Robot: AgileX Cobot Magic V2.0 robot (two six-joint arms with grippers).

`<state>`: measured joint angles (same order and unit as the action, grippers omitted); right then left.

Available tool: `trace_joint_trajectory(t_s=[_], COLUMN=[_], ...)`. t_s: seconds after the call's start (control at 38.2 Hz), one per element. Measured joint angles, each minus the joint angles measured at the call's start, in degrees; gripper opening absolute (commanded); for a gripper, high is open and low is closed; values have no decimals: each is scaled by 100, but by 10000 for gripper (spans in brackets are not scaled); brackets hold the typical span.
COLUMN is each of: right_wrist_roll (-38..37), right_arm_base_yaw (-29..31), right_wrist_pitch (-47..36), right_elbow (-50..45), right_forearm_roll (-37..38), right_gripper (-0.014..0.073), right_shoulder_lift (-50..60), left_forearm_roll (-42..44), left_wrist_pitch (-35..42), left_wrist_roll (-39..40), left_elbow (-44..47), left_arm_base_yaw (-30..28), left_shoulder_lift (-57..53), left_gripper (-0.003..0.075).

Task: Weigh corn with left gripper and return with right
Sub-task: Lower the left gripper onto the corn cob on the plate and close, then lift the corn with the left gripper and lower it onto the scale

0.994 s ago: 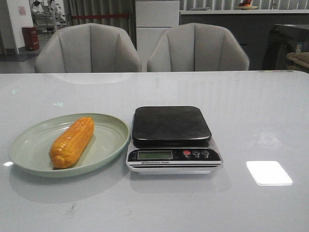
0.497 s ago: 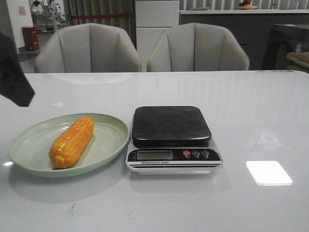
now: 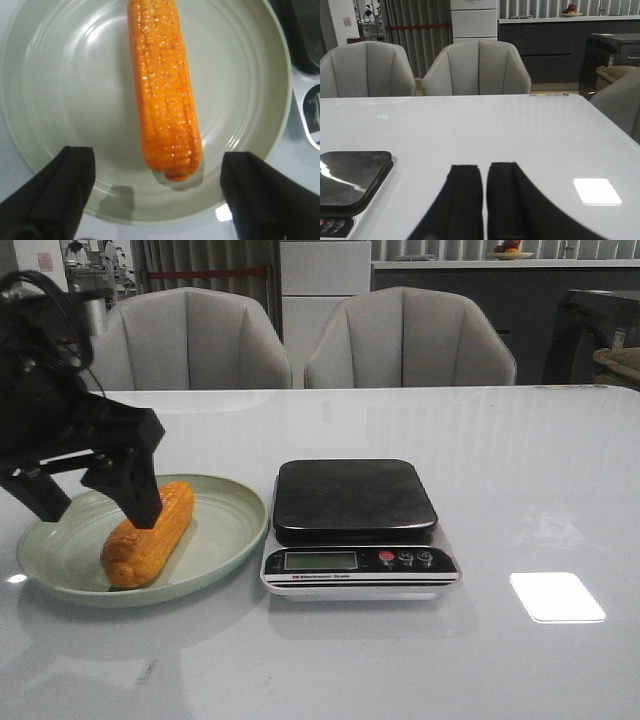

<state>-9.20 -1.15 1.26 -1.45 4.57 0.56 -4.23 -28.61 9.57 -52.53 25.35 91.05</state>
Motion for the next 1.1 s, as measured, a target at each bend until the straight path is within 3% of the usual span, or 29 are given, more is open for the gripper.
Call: trace_joint_trajectory(t_s=[0.21, 0.29, 0.47, 0.55, 0.73, 1.1], right_wrist_roll=[0, 0, 0, 0, 0, 0], right_arm_base_yaw=[0, 0, 0, 0, 0, 0], right_wrist_pitch=[0, 0, 0, 0, 0, 0], right_elbow=[0, 0, 0, 0, 0, 0], right_forearm_roll=[0, 0, 0, 0, 0, 0], right_gripper=[197, 197, 197, 197, 197, 197], right_shoulder_lift=[0, 0, 0, 0, 0, 0], left_forearm_roll=[-47, -56, -108, -159, -362, -916], left_wrist_pitch=[23, 12, -23, -144, -398, -84], left_wrist_roll=[0, 0, 0, 0, 0, 0], left_elbow=[-292, -375, -560, -735, -1304, -2010], left_arm_base_yaw=[118, 183, 315, 335, 380, 1190], left_shoulder_lift=[661, 871, 1134, 1138, 1147, 1355], left_gripper=[534, 442, 102, 130, 113, 115])
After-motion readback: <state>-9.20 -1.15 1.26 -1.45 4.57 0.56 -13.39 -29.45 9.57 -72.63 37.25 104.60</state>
